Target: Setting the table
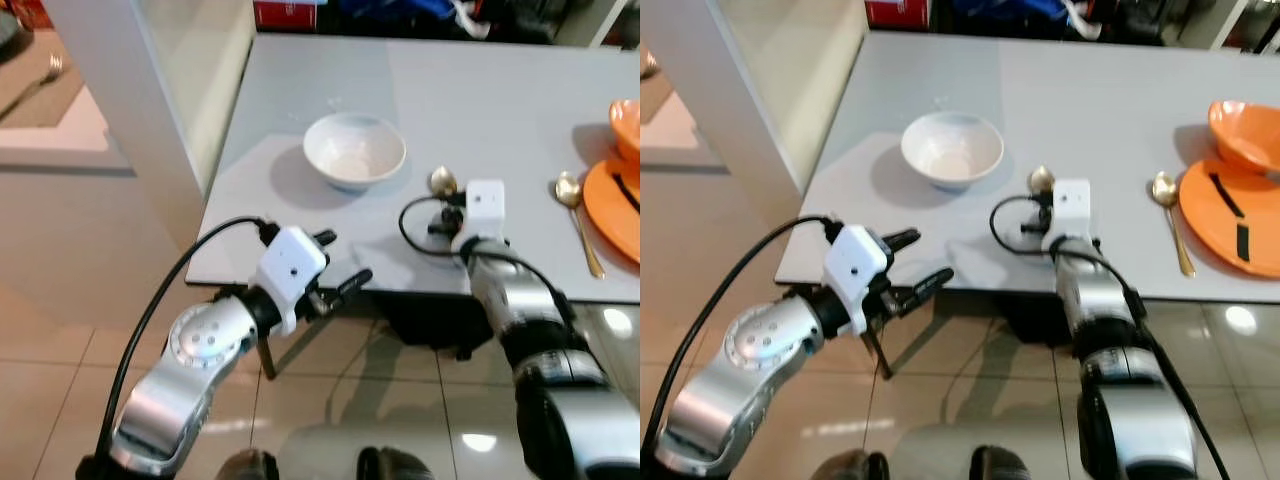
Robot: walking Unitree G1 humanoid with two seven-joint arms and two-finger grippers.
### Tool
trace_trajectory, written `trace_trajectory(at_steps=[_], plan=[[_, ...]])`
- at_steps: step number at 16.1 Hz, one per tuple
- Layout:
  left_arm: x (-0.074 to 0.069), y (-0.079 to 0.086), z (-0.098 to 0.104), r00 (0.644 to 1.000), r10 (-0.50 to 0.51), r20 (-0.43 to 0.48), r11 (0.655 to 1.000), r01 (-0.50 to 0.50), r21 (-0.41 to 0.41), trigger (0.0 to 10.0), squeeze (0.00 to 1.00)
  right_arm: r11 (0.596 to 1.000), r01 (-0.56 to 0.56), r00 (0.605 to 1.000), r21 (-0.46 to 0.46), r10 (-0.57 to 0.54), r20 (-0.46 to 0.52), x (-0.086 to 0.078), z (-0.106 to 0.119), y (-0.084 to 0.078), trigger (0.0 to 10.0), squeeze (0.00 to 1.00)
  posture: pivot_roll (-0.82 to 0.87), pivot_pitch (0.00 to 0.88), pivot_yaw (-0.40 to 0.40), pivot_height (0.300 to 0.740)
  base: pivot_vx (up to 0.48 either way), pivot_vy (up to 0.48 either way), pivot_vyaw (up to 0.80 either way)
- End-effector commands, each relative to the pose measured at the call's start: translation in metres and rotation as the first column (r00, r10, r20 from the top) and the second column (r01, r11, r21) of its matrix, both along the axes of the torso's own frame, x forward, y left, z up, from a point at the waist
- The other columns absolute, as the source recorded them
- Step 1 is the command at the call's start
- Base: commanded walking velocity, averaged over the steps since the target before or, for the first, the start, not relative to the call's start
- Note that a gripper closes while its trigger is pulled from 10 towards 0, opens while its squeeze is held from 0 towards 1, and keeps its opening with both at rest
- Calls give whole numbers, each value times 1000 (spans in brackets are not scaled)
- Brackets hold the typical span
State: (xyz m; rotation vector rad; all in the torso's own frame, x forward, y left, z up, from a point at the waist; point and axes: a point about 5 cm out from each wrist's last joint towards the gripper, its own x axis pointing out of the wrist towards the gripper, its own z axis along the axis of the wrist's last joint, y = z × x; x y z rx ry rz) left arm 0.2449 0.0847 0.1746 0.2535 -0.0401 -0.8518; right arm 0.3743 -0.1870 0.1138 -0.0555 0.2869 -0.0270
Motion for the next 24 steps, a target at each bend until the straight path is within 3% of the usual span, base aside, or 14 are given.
trace_trajectory(at_steps=[1,7,8,9,19,20,21,23,24], plan=[[-3,-3,3,1000,-30,7,1000,29,6,10000,0,999,33,999,-1,-33,-23,-2,-6,-7,10000,0,66,158,10,740,0,0,0],[-2,-5,4,999,-45,3,999,45,9,10000,0,999,32,998,-33,-34,-62,7,4,-17,10000,0,67,152,9,740,0,0,0],[-1,-5,4,999,-45,3,999,45,10,10000,0,999,32,997,-44,-34,-62,7,4,-19,10000,153,66,151,8,740,0,0,0],[0,-5,4,999,-47,2,999,47,10,10000,0,998,33,997,-45,-36,-67,7,2,-20,10000,1000,65,146,7,740,0,0,0],[8,-8,4,998,-63,10,998,63,7,10000,0,999,36,998,21,-35,-42,9,9,-27,10000,1000,38,103,4,740,0,0,0],[9,-6,4,999,-39,16,999,39,9,10000,0,1000,23,1000,3,-23,-2,11,16,-28,10000,694,33,90,-1,740,0,0,0],[12,0,4,1000,10,-4,1000,-10,-15,10000,0,1000,-6,997,14,5,81,13,27,-27,10000,0,30,80,-5,740,0,0,0],[19,11,8,993,111,27,993,-110,-33,10000,0,999,1,979,41,-10,206,11,42,-30,10000,0,29,56,-18,740,0,0,0],[22,18,7,981,190,23,981,-189,-30,10000,0,1000,-1,953,-14,6,304,2,57,-31,10000,0,32,45,-29,740,0,0,0]])
